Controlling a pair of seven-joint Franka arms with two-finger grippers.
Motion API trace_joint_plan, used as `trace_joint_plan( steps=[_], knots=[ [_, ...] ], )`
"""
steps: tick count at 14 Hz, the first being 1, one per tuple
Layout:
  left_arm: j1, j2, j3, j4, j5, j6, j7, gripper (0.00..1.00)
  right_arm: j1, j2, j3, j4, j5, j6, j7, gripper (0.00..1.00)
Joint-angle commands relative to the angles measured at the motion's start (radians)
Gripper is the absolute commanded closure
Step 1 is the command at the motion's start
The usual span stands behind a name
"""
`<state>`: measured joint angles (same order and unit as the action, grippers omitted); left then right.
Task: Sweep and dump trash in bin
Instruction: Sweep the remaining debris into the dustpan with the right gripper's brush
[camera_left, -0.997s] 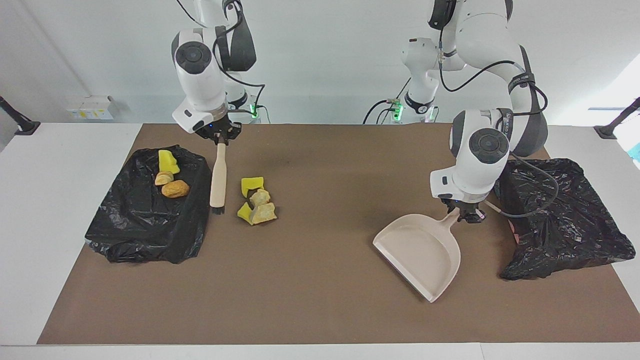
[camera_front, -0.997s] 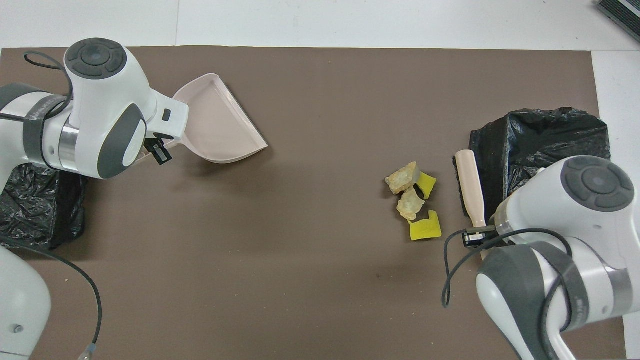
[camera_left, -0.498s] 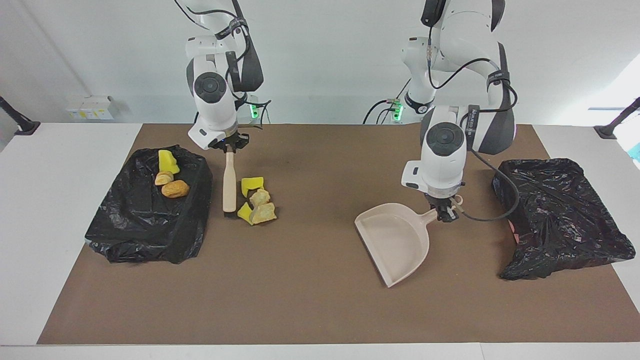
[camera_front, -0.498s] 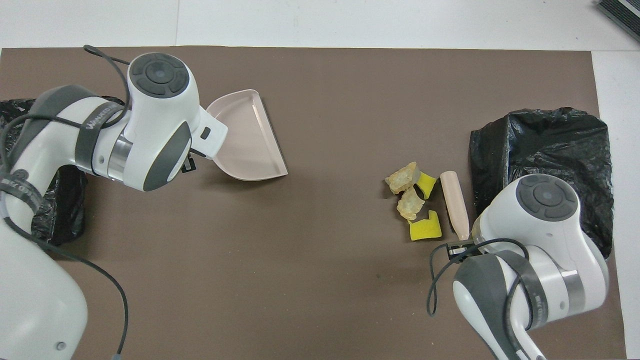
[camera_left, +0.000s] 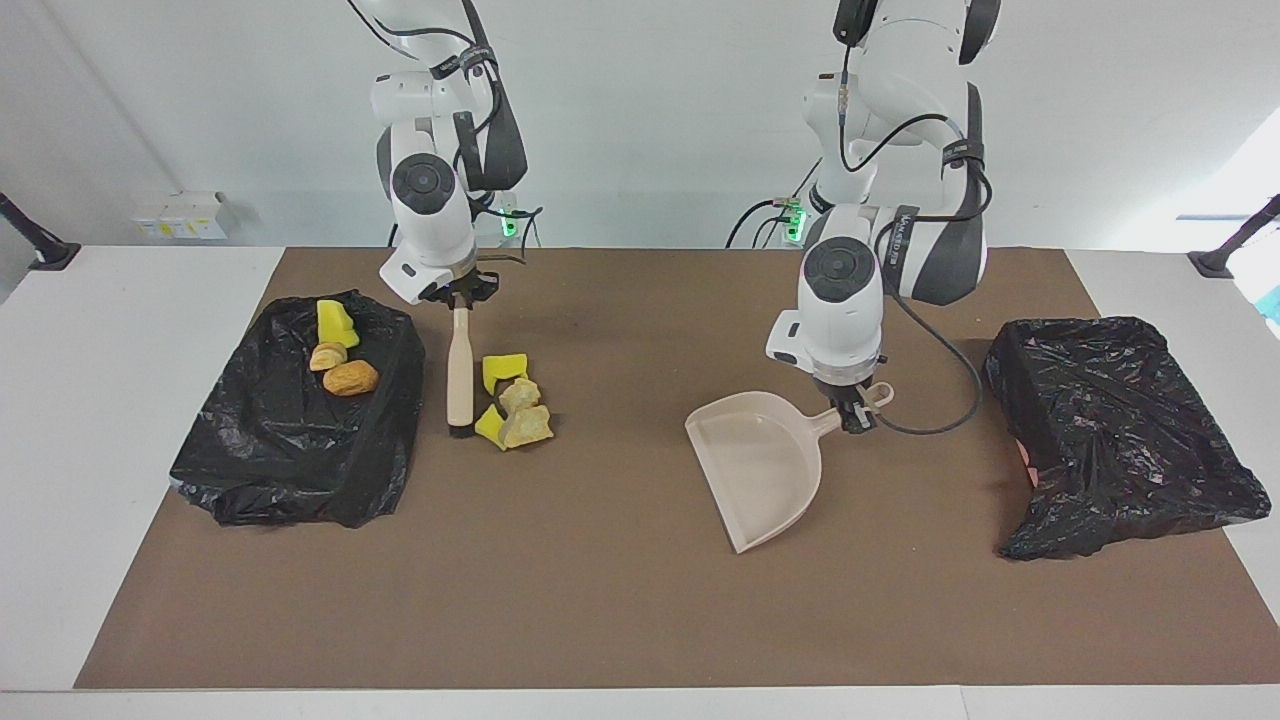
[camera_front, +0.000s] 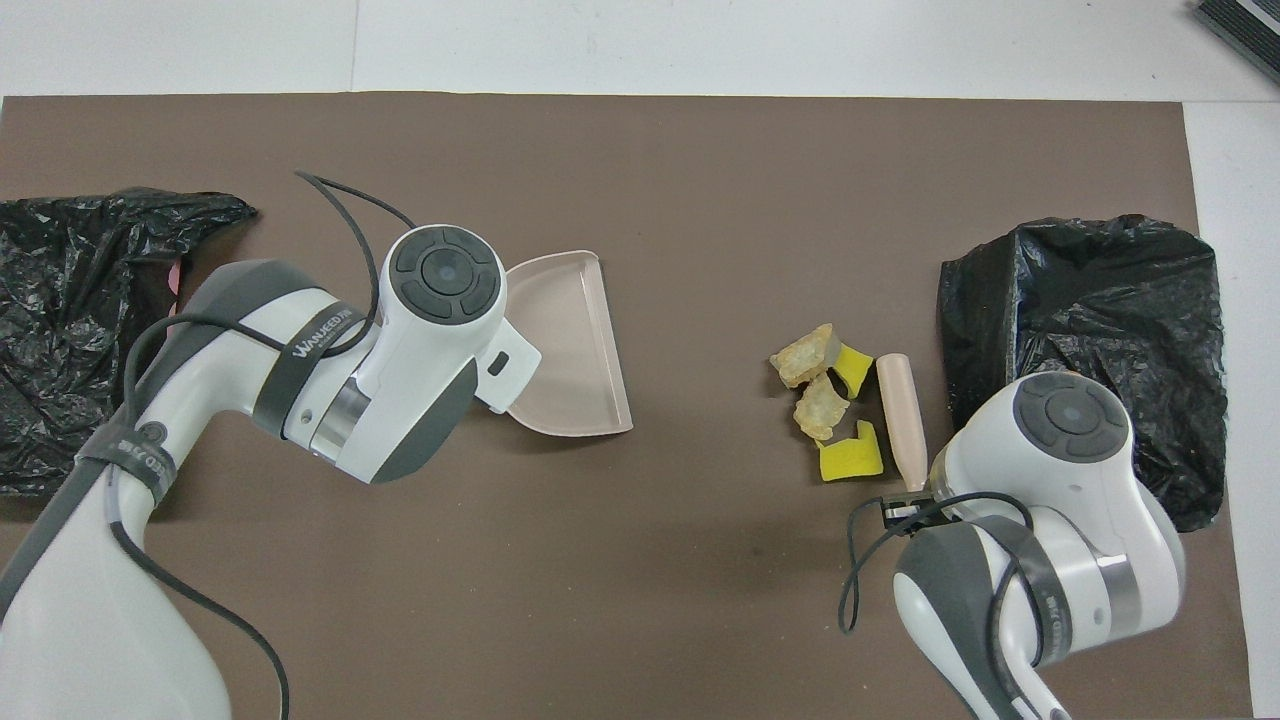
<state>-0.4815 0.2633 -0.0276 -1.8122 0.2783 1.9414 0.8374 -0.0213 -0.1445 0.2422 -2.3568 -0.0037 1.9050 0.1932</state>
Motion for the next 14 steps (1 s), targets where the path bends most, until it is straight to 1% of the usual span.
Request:
trace_joint_plan(
  steps=[1, 3, 5, 6, 8, 12, 13, 14],
  knots=[
    [-0.049, -0.052, 0.012, -0.087, 0.012, 0.066, 0.003, 1.00, 0.036, 0.014, 0.008, -0.018, 0.047, 0.057, 0.066, 1.00],
    [-0.065, -0.064, 0.011, -0.105, 0.007, 0.083, -0.032, 1.00, 0.090, 0.043, 0.006, -0.006, 0.105, 0.077, 0.116, 1.00],
    [-0.075, -0.064, 0.008, -0.115, 0.004, 0.126, -0.035, 1.00, 0.122, 0.062, 0.008, -0.004, 0.140, 0.127, 0.140, 1.00],
    [-0.103, -0.062, 0.009, -0.116, 0.002, 0.126, -0.037, 1.00, 0.147, 0.066, 0.008, 0.005, 0.163, 0.132, 0.140, 1.00],
    [-0.118, -0.094, 0.009, -0.189, -0.001, 0.145, -0.038, 1.00, 0.191, 0.082, 0.008, 0.037, 0.232, 0.135, 0.140, 1.00],
    [-0.134, -0.136, 0.009, -0.260, -0.001, 0.149, -0.058, 1.00, 0.244, 0.100, 0.008, 0.053, 0.313, 0.164, 0.140, 1.00],
    [-0.135, -0.147, 0.009, -0.277, -0.001, 0.151, -0.081, 1.00, 0.257, 0.103, 0.008, 0.051, 0.350, 0.178, 0.143, 1.00],
    [-0.141, -0.150, 0.009, -0.283, -0.001, 0.151, -0.102, 1.00, 0.259, 0.103, 0.008, 0.051, 0.452, 0.192, 0.146, 1.00]
  ],
)
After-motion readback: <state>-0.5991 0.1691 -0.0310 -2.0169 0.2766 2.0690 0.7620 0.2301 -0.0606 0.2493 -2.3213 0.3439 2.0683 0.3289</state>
